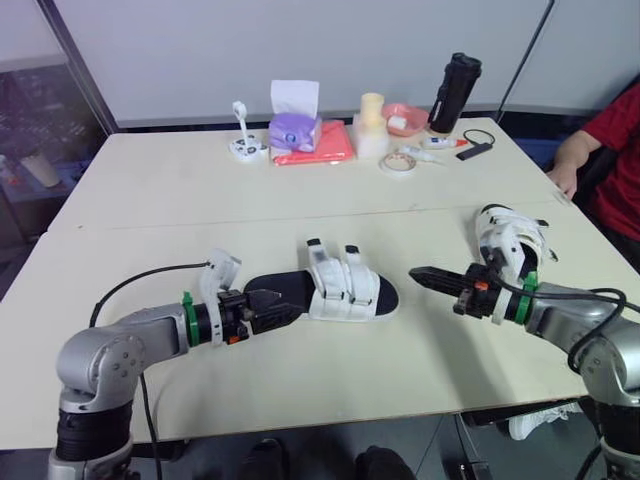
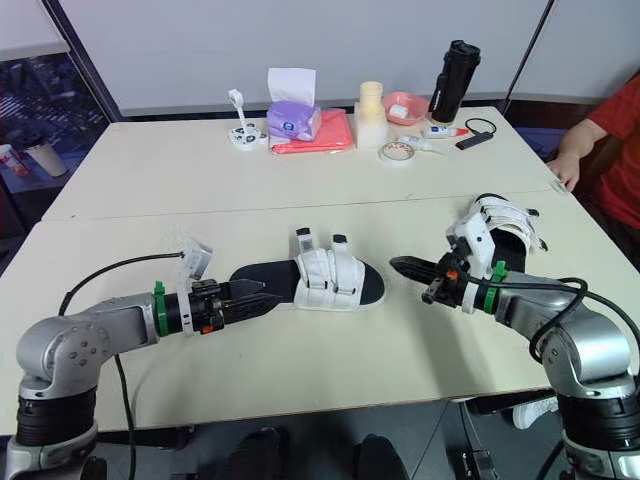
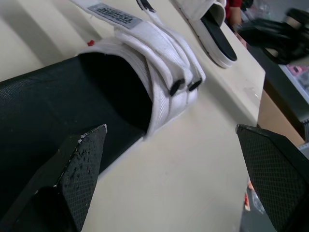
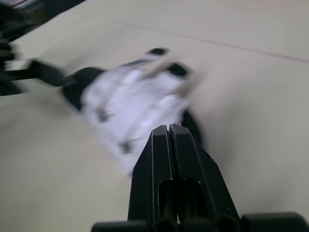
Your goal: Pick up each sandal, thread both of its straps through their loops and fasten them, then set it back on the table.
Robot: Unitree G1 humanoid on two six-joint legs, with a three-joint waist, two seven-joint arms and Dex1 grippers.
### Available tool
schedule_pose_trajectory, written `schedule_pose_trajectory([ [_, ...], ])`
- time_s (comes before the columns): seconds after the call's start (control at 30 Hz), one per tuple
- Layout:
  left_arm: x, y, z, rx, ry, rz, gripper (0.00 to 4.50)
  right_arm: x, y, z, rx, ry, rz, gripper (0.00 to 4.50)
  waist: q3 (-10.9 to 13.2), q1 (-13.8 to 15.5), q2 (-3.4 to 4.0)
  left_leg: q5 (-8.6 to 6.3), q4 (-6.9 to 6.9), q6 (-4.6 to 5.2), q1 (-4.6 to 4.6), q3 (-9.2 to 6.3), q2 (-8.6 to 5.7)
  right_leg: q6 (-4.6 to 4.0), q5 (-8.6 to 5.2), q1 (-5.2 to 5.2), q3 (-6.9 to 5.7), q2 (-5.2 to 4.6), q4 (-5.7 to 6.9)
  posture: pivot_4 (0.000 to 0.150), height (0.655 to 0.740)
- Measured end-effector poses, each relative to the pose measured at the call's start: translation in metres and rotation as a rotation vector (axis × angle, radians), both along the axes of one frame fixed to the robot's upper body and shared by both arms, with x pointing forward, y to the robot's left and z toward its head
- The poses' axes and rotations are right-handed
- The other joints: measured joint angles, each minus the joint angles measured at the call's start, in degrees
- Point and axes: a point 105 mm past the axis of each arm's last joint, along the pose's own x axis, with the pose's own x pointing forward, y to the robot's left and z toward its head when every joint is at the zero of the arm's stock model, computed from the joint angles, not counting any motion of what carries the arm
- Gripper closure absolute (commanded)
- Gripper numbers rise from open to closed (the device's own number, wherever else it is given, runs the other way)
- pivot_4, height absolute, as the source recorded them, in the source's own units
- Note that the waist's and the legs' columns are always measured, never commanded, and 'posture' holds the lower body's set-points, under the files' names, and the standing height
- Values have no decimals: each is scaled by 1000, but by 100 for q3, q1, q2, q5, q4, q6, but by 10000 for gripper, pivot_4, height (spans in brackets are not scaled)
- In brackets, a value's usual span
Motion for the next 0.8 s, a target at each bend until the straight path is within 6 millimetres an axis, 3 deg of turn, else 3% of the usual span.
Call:
schedule_pose_trajectory([
  [0.17, 19, -11, -13, -22, 45, 10, 476, -20, 17, 1, 10, 43, 77, 45000, 0, 1, 0, -3, 32, 6, -20, -3, 0, 0, 0, -8, -4, 3, 13, 1500, 7400],
  [0.37, 41, -31, -11, -108, 80, -30, 476, -38, 30, 3, 5, 63, 135, 45000, 2, 6, -4, -4, 55, 7, -27, -3, -4, 1, 0, -11, -4, 2, 33, 1500, 7400],
  [0.6, 51, -63, -11, -169, 134, -144, 476, -38, 29, 1, 0, 68, 100, 45000, 3, 10, -5, -4, 61, 8, -29, -4, -5, 2, -1, -16, -5, 3, 46, 1500, 7400],
  [0.7, 59, -77, -11, -215, 169, -152, 9201, -38, 29, 0, -3, 63, 86, 45000, 3, -5, -5, -4, 63, 8, -29, -4, -7, 3, -1, -17, -5, 3, 50, 1500, 7400],
  [0.8, 64, -87, -13, -246, 195, -145, 23873, -37, 28, 0, -2, 58, 74, 45000, 3, -13, -5, -4, 62, 8, -30, -4, -6, 4, -2, -20, -4, 3, 53, 1500, 7400],
])
